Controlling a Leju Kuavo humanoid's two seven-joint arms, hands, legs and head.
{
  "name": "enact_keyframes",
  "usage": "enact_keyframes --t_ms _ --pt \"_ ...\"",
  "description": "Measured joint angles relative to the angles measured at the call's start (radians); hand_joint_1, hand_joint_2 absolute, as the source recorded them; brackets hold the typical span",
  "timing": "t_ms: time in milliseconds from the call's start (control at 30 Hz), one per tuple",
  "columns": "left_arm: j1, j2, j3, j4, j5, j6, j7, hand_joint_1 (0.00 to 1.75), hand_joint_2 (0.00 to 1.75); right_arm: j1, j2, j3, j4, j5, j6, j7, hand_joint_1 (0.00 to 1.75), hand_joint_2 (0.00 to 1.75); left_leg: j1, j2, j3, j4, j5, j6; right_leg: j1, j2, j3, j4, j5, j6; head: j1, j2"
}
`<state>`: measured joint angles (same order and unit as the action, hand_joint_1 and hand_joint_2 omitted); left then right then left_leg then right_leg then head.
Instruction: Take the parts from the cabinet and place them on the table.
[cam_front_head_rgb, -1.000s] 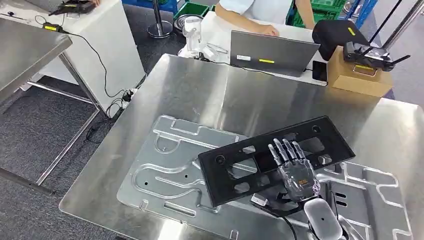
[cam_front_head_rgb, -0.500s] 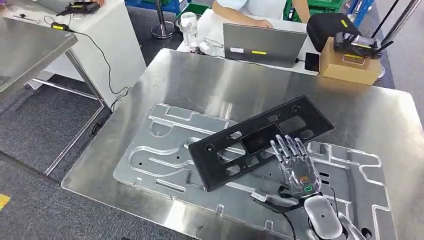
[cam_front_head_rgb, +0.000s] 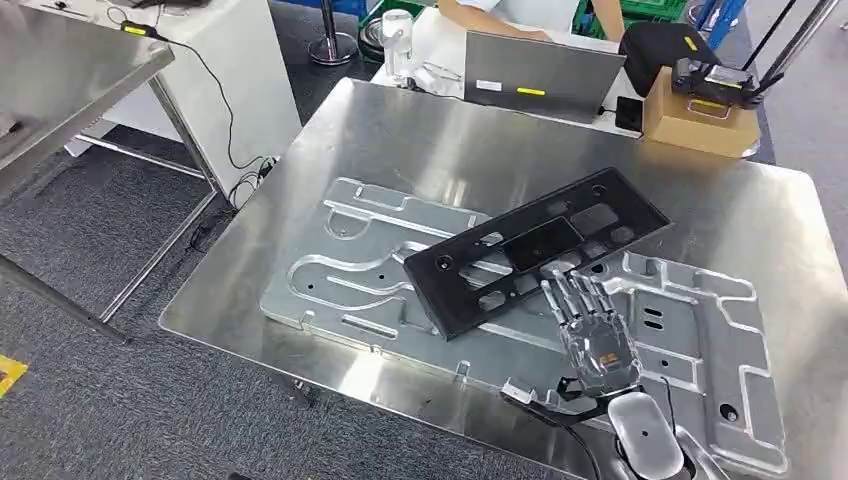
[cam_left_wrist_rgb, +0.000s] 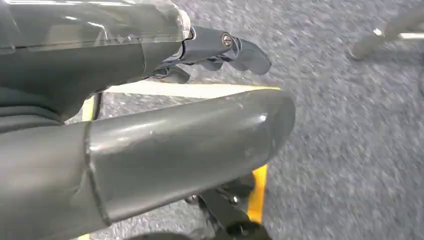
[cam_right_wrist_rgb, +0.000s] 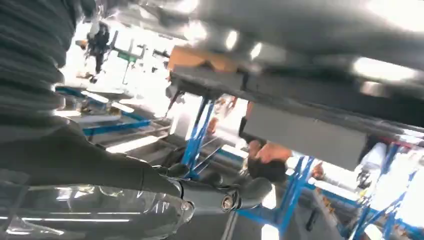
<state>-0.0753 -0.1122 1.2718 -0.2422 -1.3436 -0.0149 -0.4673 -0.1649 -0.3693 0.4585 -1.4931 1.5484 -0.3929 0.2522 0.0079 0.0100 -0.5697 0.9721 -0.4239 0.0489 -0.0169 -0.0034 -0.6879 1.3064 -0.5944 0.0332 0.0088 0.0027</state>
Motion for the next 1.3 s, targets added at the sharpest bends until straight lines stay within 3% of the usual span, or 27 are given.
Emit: enact_keyframes --t_ms 67,100,133,167,267,300,367,433,467,500,533,600,667,767,800,833,900,933,967,1000,1033,1100,1133,1167,1200,1267,1300 --pt "0.0 -0.002 0.0 0.0 0.0 0.0 0.0 0.0 0.0 -0.001 0.0 0.001 0.0 0.0 0.0 0.0 0.0 1.75 0.002 0.0 -0.035 0.016 0.015 -0.007 -0.006 0.0 0.079 -0.082 0.079 0.003 0.0 0.0" --pt "0.0 -0.003 0.0 0.0 0.0 0.0 0.0 0.0 0.0 -0.004 0.0 0.001 0.0 0.0 -0.001 0.0 0.0 1.75 0.002 0.0 -0.051 0.026 0.021 -0.011 -0.008 -0.001 0.144 -0.167 0.095 0.002 0.0 0.0" --pt "-0.001 -0.003 0.0 0.0 0.0 0.0 0.0 0.0 0.0 -0.009 0.001 0.001 -0.001 0.0 -0.002 0.0 0.0 1.75 0.001 -0.001 -0.061 0.038 0.025 -0.017 -0.007 0.0 0.207 -0.258 0.059 -0.001 0.0 0.0" --pt "0.0 -0.005 0.0 0.0 0.0 0.0 0.0 0.0 0.0 -0.013 0.001 0.001 -0.003 0.0 -0.002 0.0 0.0 1.75 -0.001 -0.003 -0.067 0.048 0.03 -0.023 0.0 0.002 0.23 -0.31 0.038 -0.01 -0.001 0.0" --pt "0.001 -0.005 0.0 0.0 0.0 0.0 0.0 0.0 0.0 -0.008 0.002 0.001 -0.002 0.0 -0.001 0.0 0.0 1.75 0.0 -0.003 -0.068 0.036 0.057 -0.046 0.007 0.001 0.214 -0.3 0.056 -0.032 0.0 0.0" --pt "0.002 -0.005 0.002 0.0 0.0 0.0 0.0 0.0 0.0 -0.008 0.003 0.002 -0.001 0.0 0.001 0.0 0.0 1.75 0.004 -0.005 -0.077 0.041 0.056 -0.051 -0.004 -0.003 0.2 -0.307 0.075 -0.044 -0.001 0.0" --pt "0.004 -0.005 0.002 0.0 0.0 0.0 0.0 0.0 0.0 -0.009 0.003 0.002 -0.001 0.0 0.0 0.0 0.0 1.75 0.005 -0.006 -0.108 0.111 -0.061 -0.06 -0.004 -0.006 0.169 -0.307 0.102 -0.059 -0.002 0.0" --pt "0.002 -0.005 0.002 0.0 0.0 0.0 0.0 0.0 0.0 -0.008 0.005 0.002 -0.001 0.0 0.0 0.0 0.0 1.75 0.007 -0.006 -0.135 0.257 -0.171 -0.068 -0.001 -0.007 0.136 -0.306 0.128 -0.06 -0.002 0.0" --pt "0.002 -0.005 0.002 0.0 0.0 0.0 0.0 0.0 0.0 -0.008 0.005 0.002 -0.001 0.0 0.0 0.0 0.0 1.75 0.007 -0.006 -0.141 0.32 -0.184 -0.071 0.001 -0.007 0.118 -0.304 0.141 -0.059 -0.002 0.0" --pt "0.002 -0.005 0.003 0.0 0.0 0.0 0.0 0.0 0.0 -0.007 0.005 0.002 -0.001 0.0 0.0 0.0 0.0 1.75 0.007 -0.006 -0.133 0.348 -0.166 -0.071 0.001 -0.007 0.101 -0.302 0.152 -0.058 -0.002 0.0" --pt "0.002 -0.005 0.003 0.0 0.0 0.0 0.0 0.0 0.0 -0.008 0.005 0.002 -0.001 0.0 -0.001 0.0 0.0 1.75 0.007 -0.006 -0.109 0.338 -0.129 -0.07 0.001 -0.008 0.084 -0.298 0.163 -0.056 -0.002 0.0" --pt "0.0 -0.005 0.003 0.0 0.0 0.0 0.0 0.0 0.0 -0.003 0.005 0.003 0.002 0.0 0.003 0.0 0.0 1.75 0.006 -0.007 0.008 0.199 -0.067 -0.063 0.002 -0.008 0.049 -0.29 0.186 -0.049 -0.002 0.0" --pt "-0.005 -0.005 0.003 0.0 0.0 0.0 0.0 0.0 0.0 0.004 0.005 0.003 0.002 0.0 0.002 0.0 0.0 1.75 -0.001 -0.009 0.14 0.004 -0.129 -0.053 0.006 -0.006 0.032 -0.279 0.201 -0.037 -0.002 0.0" --pt "-0.006 -0.005 0.004 0.0 0.0 0.0 0.0 0.0 0.0 0.005 0.005 0.005 0.002 0.0 0.002 0.0 0.0 1.75 -0.01 -0.013 0.118 0.005 -0.112 -0.026 0.0 -0.009 0.034 -0.296 0.236 -0.017 -0.001 0.0" --pt "-0.003 -0.005 0.004 0.0 0.0 0.0 0.001 0.0 0.0 0.009 0.005 0.005 0.003 0.0 0.002 0.0 0.0 1.75 0.0 -0.011 0.108 -0.006 -0.09 -0.013 0.002 -0.006 0.028 -0.299 0.242 -0.009 0.0 0.0" --pt "-0.005 -0.005 0.004 0.0 0.0 0.0 0.001 0.0 0.0 0.012 0.005 0.005 0.005 0.0 0.003 0.0 0.0 1.75 0.0 -0.003 0.097 -0.006 -0.076 -0.005 -0.003 -0.002 0.018 -0.28 0.199 -0.008 -0.001 0.0" --pt "-0.003 -0.005 0.004 0.0 0.0 0.001 0.002 0.0 0.0 0.013 0.005 0.006 0.008 0.0 0.004 0.0 0.0 1.75 -0.003 -0.001 0.064 -0.006 -0.051 0.01 -0.003 -0.001 -0.013 -0.17 0.061 -0.005 0.0 0.0" --pt "-0.002 -0.005 0.004 0.0 0.0 0.001 0.001 0.0 0.0 0.013 0.005 0.006 0.009 0.0 0.004 0.0 0.0 1.75 -0.005 0.001 0.049 -0.004 -0.038 0.012 -0.004 -0.001 -0.028 -0.096 0.01 -0.002 0.001 0.0" --pt "-0.002 -0.005 0.004 0.0 0.0 0.001 0.002 0.0 0.0 0.014 0.005 0.006 0.011 0.0 0.005 0.0 0.0 1.75 -0.008 0.001 0.026 -0.002 -0.021 0.011 -0.005 -0.001 -0.038 -0.02 -0.012 0.0 0.001 0.0" --pt "-0.002 -0.005 0.005 0.0 0.0 0.001 0.002 0.0 0.0 0.015 0.005 0.008 0.013 0.0 0.005 0.0 0.0 1.75 -0.009 0.001 0.008 0.001 -0.01 0.01 -0.005 -0.001 -0.034 0.014 0.004 0.001 0.001 0.0" --pt "-0.002 -0.005 0.005 0.0 0.0 0.001 0.002 0.0 0.0 0.016 0.005 0.008 0.016 0.0 0.005 0.0 0.0 1.75 -0.009 0.001 -0.014 0.007 0.002 0.008 -0.004 -0.001 -0.008 0.01 0.047 0.001 0.001 0.0" --pt "-0.001 -0.005 0.005 0.0 -0.001 -0.001 0.003 0.0 0.0 0.016 0.005 0.009 0.016 0.0 0.002 0.002 0.0 1.75 -0.008 0.001 -0.05 0.024 0.017 0.002 -0.005 -0.001 0.093 -0.102 0.108 -0.003 0.001 0.0" --pt "-0.003 -0.005 0.005 0.0 -0.001 -0.001 0.003 0.0 0.0 0.014 0.005 0.009 0.016 0.0 0.002 0.002 0.0 1.75 -0.008 0.001 -0.062 0.036 0.023 -0.003 -0.004 -0.001 0.166 -0.196 0.095 -0.008 0.001 0.0" --pt "-0.002 -0.007 0.005 0.0 -0.002 -0.001 0.003 0.0 0.0 0.01 0.005 0.009 0.015 0.0 0.001 0.003 0.0 1.75 -0.014 0.0 -0.075 0.046 0.028 -0.009 0.005 -0.001 0.22 -0.292 0.049 -0.013 0.001 0.0" --pt "-0.002 -0.008 0.005 0.0 -0.002 -0.001 0.003 0.0 0.0 0.009 0.005 0.01 0.013 0.0 0.001 0.007 0.0 1.75 -0.013 0.001 -0.078 0.047 0.037 -0.016 0.005 -0.001 0.227 -0.307 0.036 -0.02 -0.001 0.0" --pt "-0.001 -0.008 0.005 0.0 -0.003 0.0 0.003 0.0 0.0 0.009 0.005 0.011 0.013 0.0 0.001 0.008 0.0 1.75 -0.009 0.001 -0.079 0.041 0.056 -0.029 0.011 -0.001 0.214 -0.303 0.049 -0.033 0.0 0.0" --pt "0.002 -0.008 0.005 0.0 -0.003 0.0 0.003 0.0 0.0 0.009 0.005 0.014 0.013 0.0 0.001 0.009 0.0 1.75 -0.014 -0.001 -0.083 0.039 0.066 -0.036 0.002 -0.003 0.202 -0.31 0.064 -0.042 0.0 0.0"
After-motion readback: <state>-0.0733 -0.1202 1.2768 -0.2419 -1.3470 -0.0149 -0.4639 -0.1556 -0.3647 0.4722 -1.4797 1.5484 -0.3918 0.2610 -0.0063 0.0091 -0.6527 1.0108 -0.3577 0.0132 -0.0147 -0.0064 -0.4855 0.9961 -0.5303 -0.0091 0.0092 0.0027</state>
